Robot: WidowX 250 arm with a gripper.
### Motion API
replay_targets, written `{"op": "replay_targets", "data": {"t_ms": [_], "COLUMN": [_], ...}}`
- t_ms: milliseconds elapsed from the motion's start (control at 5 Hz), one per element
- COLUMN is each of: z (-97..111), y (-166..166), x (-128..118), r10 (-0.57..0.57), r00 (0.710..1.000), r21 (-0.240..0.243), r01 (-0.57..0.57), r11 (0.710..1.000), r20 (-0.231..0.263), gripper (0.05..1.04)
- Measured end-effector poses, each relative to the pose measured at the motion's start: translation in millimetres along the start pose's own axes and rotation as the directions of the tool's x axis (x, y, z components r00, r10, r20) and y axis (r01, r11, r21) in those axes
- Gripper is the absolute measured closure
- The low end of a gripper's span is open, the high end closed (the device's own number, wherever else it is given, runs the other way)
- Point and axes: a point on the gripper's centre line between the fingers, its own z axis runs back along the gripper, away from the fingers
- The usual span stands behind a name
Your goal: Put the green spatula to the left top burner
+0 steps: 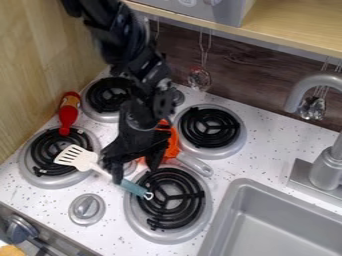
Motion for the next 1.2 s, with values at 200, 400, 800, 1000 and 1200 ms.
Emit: {"op": "replay_targets", "data": {"t_ms": [200,400,800,1000,1200], "z": [-9,-17,-35,-40,-42], "y": [8,10,10,9,11], "x": [1,4,1,-1,2], "r10": [0.112,0.179,0.31,0.354,0.367], "r00": [0.994,0.983,0.944,0.927,0.925], "r21": [0.037,0.055,-0.002,-0.01,0.006], "r01": [-0.111,-0.181,-0.311,-0.355,-0.37], "r11": [0.993,0.982,0.95,0.935,0.929], "r20": [-0.017,0.03,0.11,0.122,0.097], "gripper": [0.085,0.085,0.085,0.084,0.11]}}
